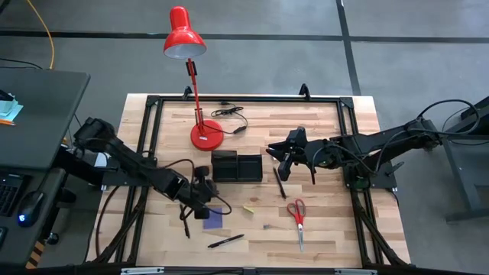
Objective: Pick and place office supplies into organizer
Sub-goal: Put the pink binder clip into the desk organizer
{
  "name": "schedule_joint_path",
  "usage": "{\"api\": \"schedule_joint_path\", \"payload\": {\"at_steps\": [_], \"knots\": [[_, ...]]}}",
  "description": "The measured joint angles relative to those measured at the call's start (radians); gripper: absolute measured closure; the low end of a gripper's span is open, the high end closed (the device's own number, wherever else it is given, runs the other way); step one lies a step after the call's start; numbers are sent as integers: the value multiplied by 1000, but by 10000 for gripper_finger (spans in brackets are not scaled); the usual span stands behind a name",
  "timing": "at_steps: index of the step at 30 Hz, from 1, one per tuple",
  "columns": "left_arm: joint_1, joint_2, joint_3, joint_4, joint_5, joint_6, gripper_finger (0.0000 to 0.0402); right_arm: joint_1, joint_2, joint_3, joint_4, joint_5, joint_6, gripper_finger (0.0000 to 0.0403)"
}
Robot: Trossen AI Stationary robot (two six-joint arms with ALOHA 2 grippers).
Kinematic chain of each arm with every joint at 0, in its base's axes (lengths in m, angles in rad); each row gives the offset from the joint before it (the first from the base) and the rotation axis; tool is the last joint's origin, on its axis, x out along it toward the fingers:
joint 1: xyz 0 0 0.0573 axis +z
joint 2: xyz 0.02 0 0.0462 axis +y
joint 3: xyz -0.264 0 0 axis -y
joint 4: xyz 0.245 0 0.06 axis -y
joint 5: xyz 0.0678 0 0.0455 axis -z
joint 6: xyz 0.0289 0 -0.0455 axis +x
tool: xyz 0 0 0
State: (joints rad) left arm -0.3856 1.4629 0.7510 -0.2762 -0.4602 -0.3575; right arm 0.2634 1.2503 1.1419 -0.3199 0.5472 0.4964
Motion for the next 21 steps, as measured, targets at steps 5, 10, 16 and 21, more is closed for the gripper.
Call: {"api": "schedule_joint_path", "payload": {"at_steps": [5,10,16,21], "knots": [[14,-8,39,-38,-87,55,401,0,0,0,28,0,-6,322],[83,-8,41,-51,-90,90,401,0,0,0,48,0,-8,322],[163,-8,41,-46,-46,154,402,0,0,0,50,0,-8,322],[186,-8,41,-41,-45,191,402,0,0,0,49,0,-8,322]]}}
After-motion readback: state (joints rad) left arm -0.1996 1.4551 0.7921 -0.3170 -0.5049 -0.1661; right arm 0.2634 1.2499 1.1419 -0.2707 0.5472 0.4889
